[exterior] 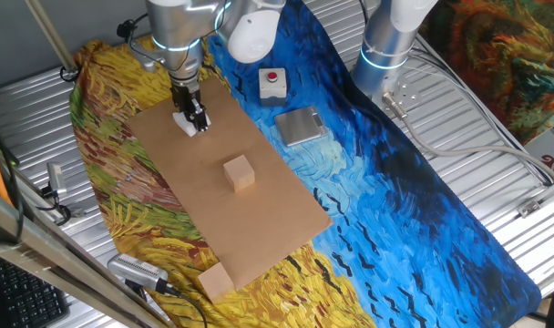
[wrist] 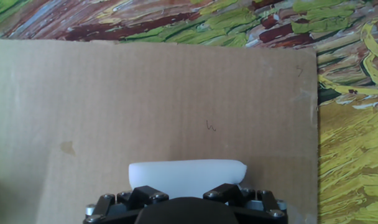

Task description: Clean the tabletop with a sponge

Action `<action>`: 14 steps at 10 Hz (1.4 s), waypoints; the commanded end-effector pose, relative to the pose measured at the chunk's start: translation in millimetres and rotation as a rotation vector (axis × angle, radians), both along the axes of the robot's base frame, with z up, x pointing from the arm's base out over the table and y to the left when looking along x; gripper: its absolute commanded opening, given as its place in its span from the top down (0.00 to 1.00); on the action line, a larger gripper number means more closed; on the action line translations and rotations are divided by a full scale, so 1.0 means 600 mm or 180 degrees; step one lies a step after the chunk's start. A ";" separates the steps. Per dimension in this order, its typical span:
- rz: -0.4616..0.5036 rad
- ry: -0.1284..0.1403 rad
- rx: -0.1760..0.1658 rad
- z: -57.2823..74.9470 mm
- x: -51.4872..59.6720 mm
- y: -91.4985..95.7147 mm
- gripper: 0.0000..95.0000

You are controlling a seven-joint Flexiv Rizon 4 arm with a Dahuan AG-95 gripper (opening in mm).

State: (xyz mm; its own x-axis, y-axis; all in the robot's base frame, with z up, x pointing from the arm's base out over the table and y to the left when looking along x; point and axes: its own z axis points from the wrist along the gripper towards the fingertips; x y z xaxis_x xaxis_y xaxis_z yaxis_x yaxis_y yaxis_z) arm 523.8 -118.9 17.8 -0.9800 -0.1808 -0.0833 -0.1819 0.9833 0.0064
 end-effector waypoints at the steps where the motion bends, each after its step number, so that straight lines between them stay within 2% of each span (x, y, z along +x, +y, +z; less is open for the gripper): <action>1: -0.0002 0.0002 0.0002 0.002 0.000 0.000 0.20; 5: 0.0021 0.0001 0.0001 0.002 0.000 0.000 0.20; 6: 0.0023 -0.0001 0.0004 0.002 0.000 0.000 0.00; 9: 0.0000 0.0013 0.0038 0.002 0.000 0.000 0.00; 14: -0.0101 0.0032 0.0184 0.003 0.000 0.000 0.00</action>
